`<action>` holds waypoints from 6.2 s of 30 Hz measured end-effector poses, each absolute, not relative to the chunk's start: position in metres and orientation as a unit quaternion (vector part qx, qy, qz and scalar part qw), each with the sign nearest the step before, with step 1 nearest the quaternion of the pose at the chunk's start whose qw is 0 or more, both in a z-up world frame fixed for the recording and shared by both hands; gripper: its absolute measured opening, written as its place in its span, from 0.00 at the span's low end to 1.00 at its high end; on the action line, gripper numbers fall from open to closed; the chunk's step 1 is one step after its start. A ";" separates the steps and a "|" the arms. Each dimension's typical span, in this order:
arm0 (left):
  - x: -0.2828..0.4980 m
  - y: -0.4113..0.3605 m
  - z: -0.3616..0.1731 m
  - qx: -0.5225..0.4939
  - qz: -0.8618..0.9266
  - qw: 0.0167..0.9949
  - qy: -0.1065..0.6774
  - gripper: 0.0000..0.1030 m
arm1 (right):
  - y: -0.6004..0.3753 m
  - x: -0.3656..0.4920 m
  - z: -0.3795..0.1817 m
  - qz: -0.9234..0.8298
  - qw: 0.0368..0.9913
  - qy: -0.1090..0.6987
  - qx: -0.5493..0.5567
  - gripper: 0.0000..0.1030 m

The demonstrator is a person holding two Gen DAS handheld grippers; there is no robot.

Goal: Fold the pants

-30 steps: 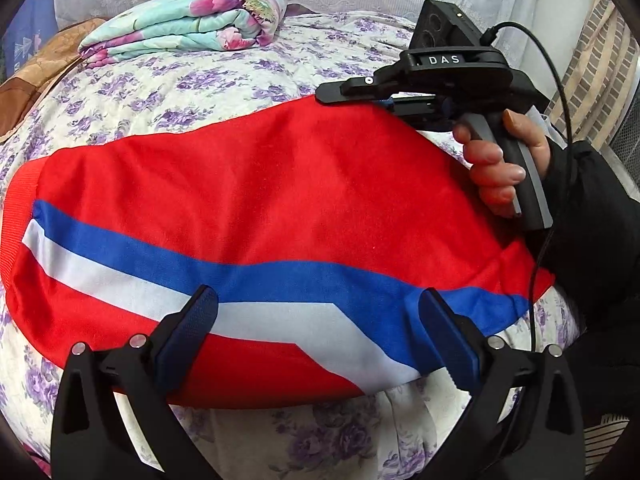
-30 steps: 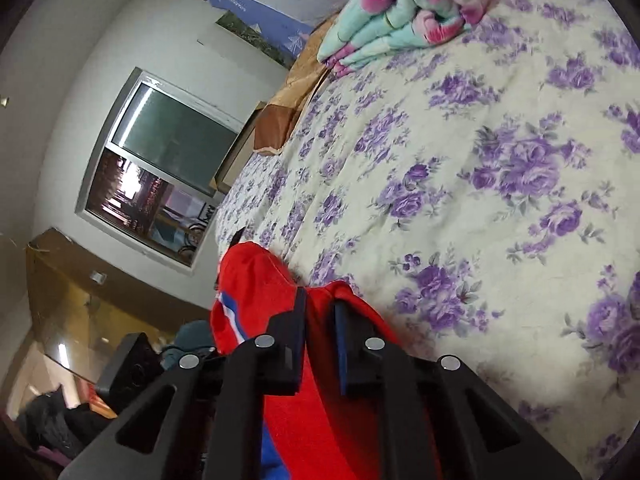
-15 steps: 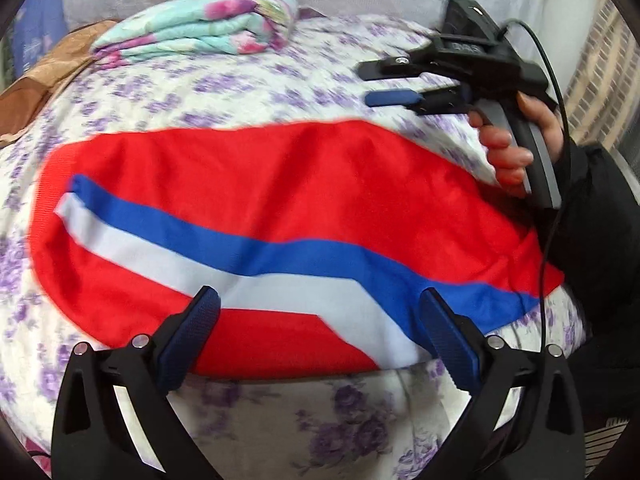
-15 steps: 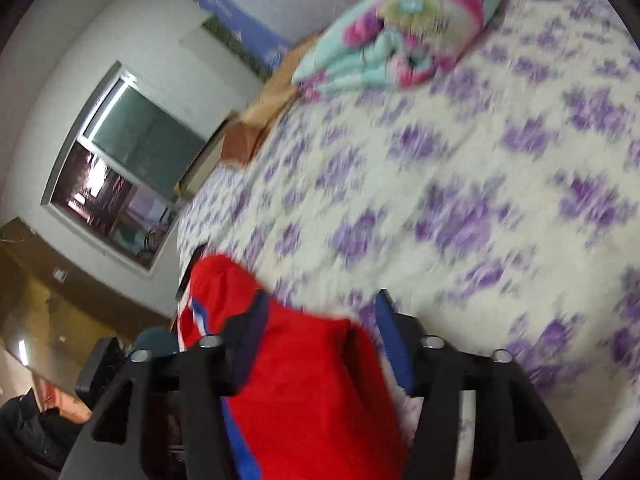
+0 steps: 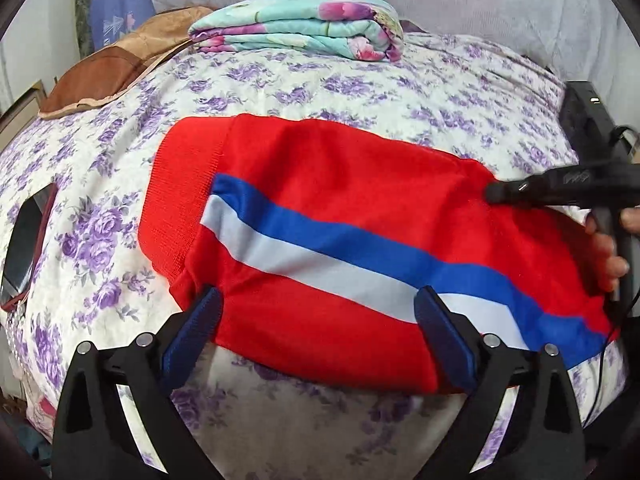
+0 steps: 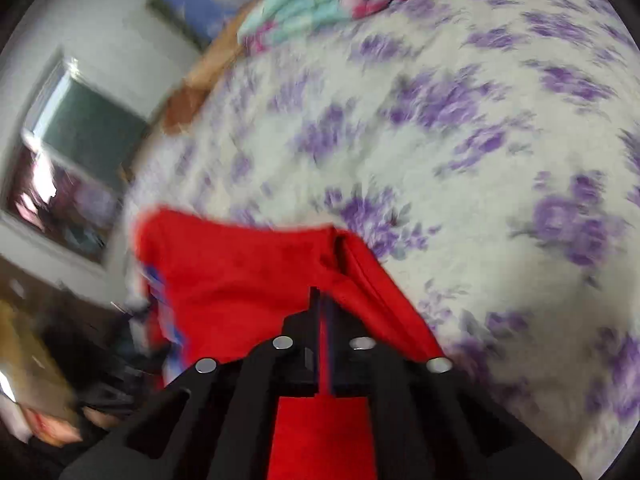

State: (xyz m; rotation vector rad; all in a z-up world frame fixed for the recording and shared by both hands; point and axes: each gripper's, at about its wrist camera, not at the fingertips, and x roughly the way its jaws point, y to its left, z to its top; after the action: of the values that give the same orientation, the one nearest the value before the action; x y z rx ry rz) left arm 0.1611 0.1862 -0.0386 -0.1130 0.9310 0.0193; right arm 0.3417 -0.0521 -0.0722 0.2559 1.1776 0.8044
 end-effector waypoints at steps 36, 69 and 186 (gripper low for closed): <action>0.141 0.050 -0.041 -0.067 -0.182 0.872 0.449 0.92 | -0.329 0.100 -0.041 0.014 0.938 0.292 0.185 0.20; 0.119 0.104 -0.031 -0.107 -0.149 0.889 0.419 0.95 | -0.103 0.141 -0.019 0.207 0.898 0.339 -0.192 0.07; 0.203 0.068 -0.048 -0.230 -0.324 0.788 0.470 0.95 | -0.265 0.147 -0.059 0.271 0.807 0.462 0.250 0.97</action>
State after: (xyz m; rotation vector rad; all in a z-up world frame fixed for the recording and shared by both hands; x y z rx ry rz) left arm 0.2033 0.0682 -0.0477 -0.4958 1.0130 -0.6974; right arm 0.1466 -0.2645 -0.0590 0.5348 0.9887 0.5790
